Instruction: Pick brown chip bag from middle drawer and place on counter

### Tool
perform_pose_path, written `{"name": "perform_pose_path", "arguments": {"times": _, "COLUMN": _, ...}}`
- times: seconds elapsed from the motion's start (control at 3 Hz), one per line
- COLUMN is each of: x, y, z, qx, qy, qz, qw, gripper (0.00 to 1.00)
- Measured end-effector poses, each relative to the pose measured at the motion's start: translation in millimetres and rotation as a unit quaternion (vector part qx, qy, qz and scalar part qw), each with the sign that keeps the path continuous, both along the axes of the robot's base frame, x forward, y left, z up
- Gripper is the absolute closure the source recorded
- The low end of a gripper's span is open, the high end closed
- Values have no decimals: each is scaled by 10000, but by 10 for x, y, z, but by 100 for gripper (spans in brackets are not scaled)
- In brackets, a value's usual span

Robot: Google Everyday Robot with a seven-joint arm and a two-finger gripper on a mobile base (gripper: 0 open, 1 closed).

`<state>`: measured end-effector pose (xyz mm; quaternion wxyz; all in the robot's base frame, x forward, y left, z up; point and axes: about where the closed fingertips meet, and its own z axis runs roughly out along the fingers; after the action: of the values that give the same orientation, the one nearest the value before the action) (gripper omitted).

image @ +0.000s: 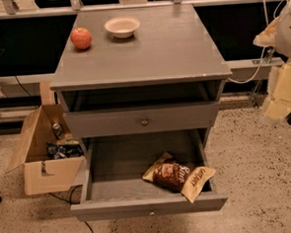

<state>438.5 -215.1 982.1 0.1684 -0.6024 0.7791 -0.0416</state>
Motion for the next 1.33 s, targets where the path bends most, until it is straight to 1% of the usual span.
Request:
{"name": "perform_pose_path", "arguments": {"times": 0.33, "x": 40, "y": 31, "z": -56, "qx": 84, "qy": 0, "qz": -28, "qw": 10000, "gripper": 0}}
{"name": "perform_pose_path", "arguments": {"times": 0.67, "x": 224, "y": 154, "z": -370, "qx": 435, "qy": 109, "qz": -154, "qw": 9989, "gripper": 0}}
{"name": "perform_pose_path", "arguments": {"times": 1.0, "x": 422, "y": 324, "z": -858, "qx": 871, "qy": 240, "qz": -387, "qw": 9952, "gripper": 0}}
{"name": "perform_pose_path", "arguments": {"times": 1.33, "x": 698, "y": 592, "z": -1240, "qx": 1419, "qy": 154, "qz": -505, "qw": 9885, "gripper": 0}}
